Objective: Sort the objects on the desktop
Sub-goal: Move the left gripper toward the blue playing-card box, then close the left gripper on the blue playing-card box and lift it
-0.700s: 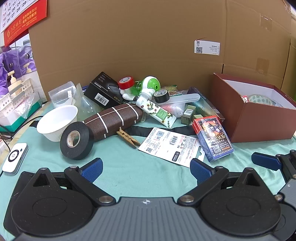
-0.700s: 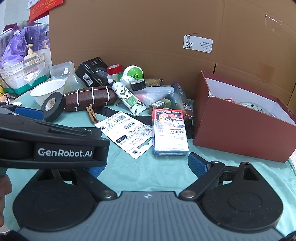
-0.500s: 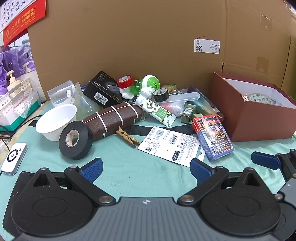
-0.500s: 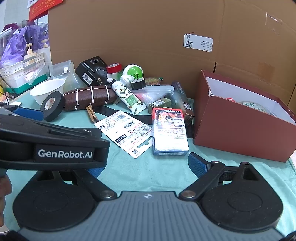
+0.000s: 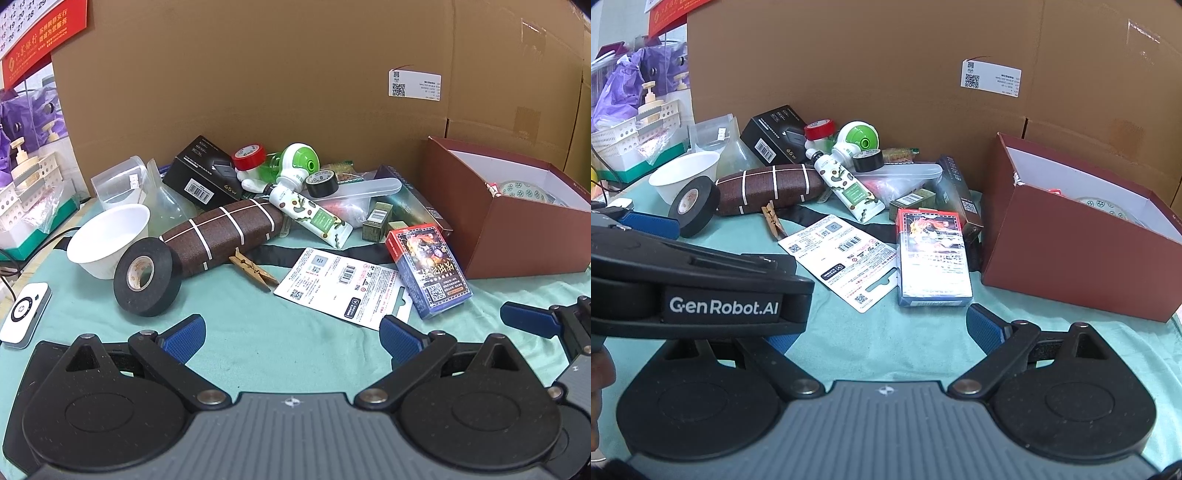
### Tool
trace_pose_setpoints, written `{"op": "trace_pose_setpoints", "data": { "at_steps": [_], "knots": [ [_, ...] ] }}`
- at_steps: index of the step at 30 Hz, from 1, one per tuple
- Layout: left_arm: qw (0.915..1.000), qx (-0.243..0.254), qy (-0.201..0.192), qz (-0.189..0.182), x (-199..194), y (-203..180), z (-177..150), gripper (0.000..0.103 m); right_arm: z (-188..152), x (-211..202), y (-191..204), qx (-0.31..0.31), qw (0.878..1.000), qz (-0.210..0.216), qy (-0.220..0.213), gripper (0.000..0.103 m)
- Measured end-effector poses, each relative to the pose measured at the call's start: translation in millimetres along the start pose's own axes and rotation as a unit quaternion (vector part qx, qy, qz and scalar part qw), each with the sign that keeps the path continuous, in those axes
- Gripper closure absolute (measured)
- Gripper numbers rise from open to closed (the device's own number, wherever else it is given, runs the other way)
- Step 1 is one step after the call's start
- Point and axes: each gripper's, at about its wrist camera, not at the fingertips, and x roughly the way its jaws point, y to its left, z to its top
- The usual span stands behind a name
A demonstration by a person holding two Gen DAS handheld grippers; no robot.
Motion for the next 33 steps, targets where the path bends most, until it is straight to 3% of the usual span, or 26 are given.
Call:
{"op": "trace_pose_setpoints", "data": {
  "at_steps": [19,25,29,33],
  "knots": [
    [0.9999,0.003,0.014,-0.003,15.6,-3.8,-0.2,0.0,-0.9,13.7,-5.3,0.007,1.0,0.005,0.016,0.011],
    [0.9964,-0.025,0.021,-0.079,25.5,0.2,1.5,0.002,-3.3,24.4,-12.9,-0.005,1.0,0.009,0.015,0.011],
    [0.9918,-0.033,0.022,-0.121,38.4,-9.2,8.9,0.009,-2.6,34.8,-20.4,-0.025,1.0,-0.014,0.004,0.011],
    [0.9864,-0.038,0.027,-0.158,55.2,-22.4,20.1,0.013,0.4,50.6,-32.2,-0.025,1.0,-0.006,0.003,0.012]
  ]
}}
